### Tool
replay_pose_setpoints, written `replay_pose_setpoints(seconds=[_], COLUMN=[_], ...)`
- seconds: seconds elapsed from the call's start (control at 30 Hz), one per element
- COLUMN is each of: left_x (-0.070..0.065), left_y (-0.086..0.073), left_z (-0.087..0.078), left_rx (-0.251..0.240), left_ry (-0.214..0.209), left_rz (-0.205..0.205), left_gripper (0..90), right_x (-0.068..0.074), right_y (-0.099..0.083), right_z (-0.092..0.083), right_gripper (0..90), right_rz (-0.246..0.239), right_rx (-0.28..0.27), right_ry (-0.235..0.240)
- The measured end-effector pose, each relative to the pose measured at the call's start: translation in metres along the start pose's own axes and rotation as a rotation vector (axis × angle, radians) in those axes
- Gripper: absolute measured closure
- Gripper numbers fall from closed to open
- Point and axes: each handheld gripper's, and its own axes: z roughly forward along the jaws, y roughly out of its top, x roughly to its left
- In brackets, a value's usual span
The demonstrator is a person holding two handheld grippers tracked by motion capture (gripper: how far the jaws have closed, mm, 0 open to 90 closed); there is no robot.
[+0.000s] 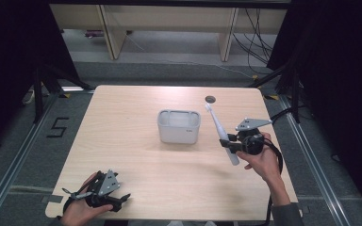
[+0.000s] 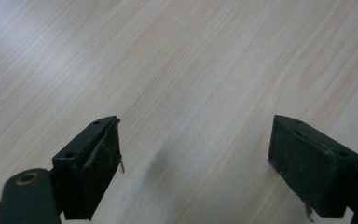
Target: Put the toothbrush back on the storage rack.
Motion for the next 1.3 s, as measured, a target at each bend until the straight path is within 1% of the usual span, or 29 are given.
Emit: replay_pose_setpoints(seconds=[0.03, 0.07, 0.1, 0.13, 0.17, 0.23, 0.27, 0.3, 0.37, 0.43, 0.47, 0.5, 0.53, 0.6, 0.63, 0.7, 0.77, 0.8, 0.83, 0.9, 0.93, 0.97, 1.0, 1.03, 1.07, 1.1, 1.17, 1.2, 1.3], left_x=[0.000, 0.000, 0.000, 0.000, 0.000, 0.000, 0.000, 0.000, 0.000, 0.000, 0.000, 0.000, 0.000, 0.001, 0.000, -0.001, 0.000, 0.000, 0.000, 0.000, 0.000, 0.000, 0.000, 0.000, 0.000, 0.000, 0.000, 0.000, 0.000], left_y=[0.000, 0.000, 0.000, 0.000, 0.000, 0.000, 0.000, 0.000, 0.000, 0.000, 0.000, 0.000, 0.000, 0.000, 0.000, 0.000, 0.000, 0.000, 0.000, 0.000, 0.000, 0.000, 0.000, 0.000, 0.000, 0.000, 0.000, 0.000, 0.000], left_z=[0.000, 0.000, 0.000, 0.000, 0.000, 0.000, 0.000, 0.000, 0.000, 0.000, 0.000, 0.000, 0.000, -0.001, 0.000, 0.000, 0.000, 0.000, 0.000, 0.000, 0.000, 0.000, 0.000, 0.000, 0.000, 0.000, 0.000, 0.000, 0.000], left_rx=[-0.002, -0.001, -0.002, -0.001, -0.002, -0.003, -0.002, 0.000, -0.004, -0.002, -0.002, -0.002, -0.004, 0.013, -0.003, -0.004, -0.002, -0.002, -0.004, -0.003, -0.002, -0.004, -0.004, -0.003, -0.003, -0.003, -0.004, -0.004, -0.003], left_ry=[0.000, -0.001, -0.002, 0.001, -0.001, -0.002, -0.001, 0.000, -0.001, -0.001, 0.001, 0.001, -0.002, 0.000, 0.002, 0.003, 0.000, 0.000, -0.001, 0.001, 0.001, 0.000, 0.000, 0.000, -0.001, 0.000, -0.001, -0.001, 0.000], left_rz=[-0.001, -0.002, -0.007, 0.001, -0.001, -0.002, -0.002, -0.001, -0.003, -0.001, 0.000, 0.000, -0.008, 0.003, 0.001, -0.008, 0.000, 0.000, -0.008, 0.002, 0.000, -0.007, -0.007, -0.005, -0.001, -0.001, -0.004, -0.004, 0.000], left_gripper=[16.3, 16.3, 16.3, 16.3, 16.3, 16.3, 16.3, 16.3, 16.3, 16.3, 16.3, 16.3, 16.3, 16.3, 16.3, 16.3, 16.3, 16.3, 16.3, 16.3, 16.3, 16.3, 16.3, 16.3, 16.3, 16.3, 16.3, 16.3, 16.3], right_x=[0.000, 0.000, -0.001, -0.001, 0.000, -0.001, -0.002, -0.002, -0.002, -0.004, -0.003, -0.003, -0.005, -0.003, -0.004, -0.004, -0.005, -0.005, -0.004, -0.006, -0.005, -0.004, -0.004, -0.006, -0.002, -0.005, -0.005, -0.004, -0.005], right_y=[0.004, 0.004, 0.008, 0.010, 0.011, 0.013, 0.016, 0.019, 0.023, 0.024, 0.027, 0.027, 0.031, 0.034, 0.035, 0.037, 0.042, 0.042, 0.045, 0.046, 0.050, 0.051, 0.051, 0.053, 0.055, 0.057, 0.061, 0.062, 0.066], right_z=[0.002, 0.002, 0.004, 0.004, 0.005, 0.007, 0.008, 0.011, 0.013, 0.013, 0.014, 0.014, 0.014, 0.013, 0.015, 0.014, 0.016, 0.016, 0.018, 0.019, 0.021, 0.021, 0.021, 0.022, 0.024, 0.025, 0.026, 0.027, 0.026], right_gripper=[66.4, 66.4, 66.4, 66.4, 66.5, 66.4, 66.4, 66.4, 66.4, 66.4, 66.4, 66.4, 66.4, 66.4, 66.4, 66.4, 66.4, 66.4, 66.4, 66.4, 66.4, 66.4, 66.4, 66.4, 66.4, 66.4, 66.4, 66.4, 66.4], right_rz=[0.014, 0.014, 0.017, 0.018, 0.035, 0.021, 0.018, 0.015, 0.022, 0.008, 0.031, 0.031, 0.013, 0.041, 0.028, 0.035, 0.027, 0.027, 0.044, 0.033, 0.037, 0.054, 0.054, 0.028, 0.073, 0.048, 0.043, 0.055, 0.057], right_rx=[-0.016, -0.016, -0.045, -0.049, -0.055, -0.060, -0.058, -0.083, -0.094, -0.094, -0.119, -0.119, -0.139, -0.143, -0.161, -0.158, -0.182, -0.182, -0.191, -0.194, -0.222, -0.213, -0.213, -0.227, -0.228, -0.239, -0.238, -0.252, -0.249], right_ry=[0.009, 0.009, -0.001, 0.003, 0.007, 0.005, 0.015, 0.018, 0.019, 0.026, 0.031, 0.031, 0.022, 0.031, 0.025, 0.033, 0.043, 0.043, 0.040, 0.040, 0.025, 0.045, 0.045, 0.030, 0.044, 0.043, 0.030, 0.031, 0.048])
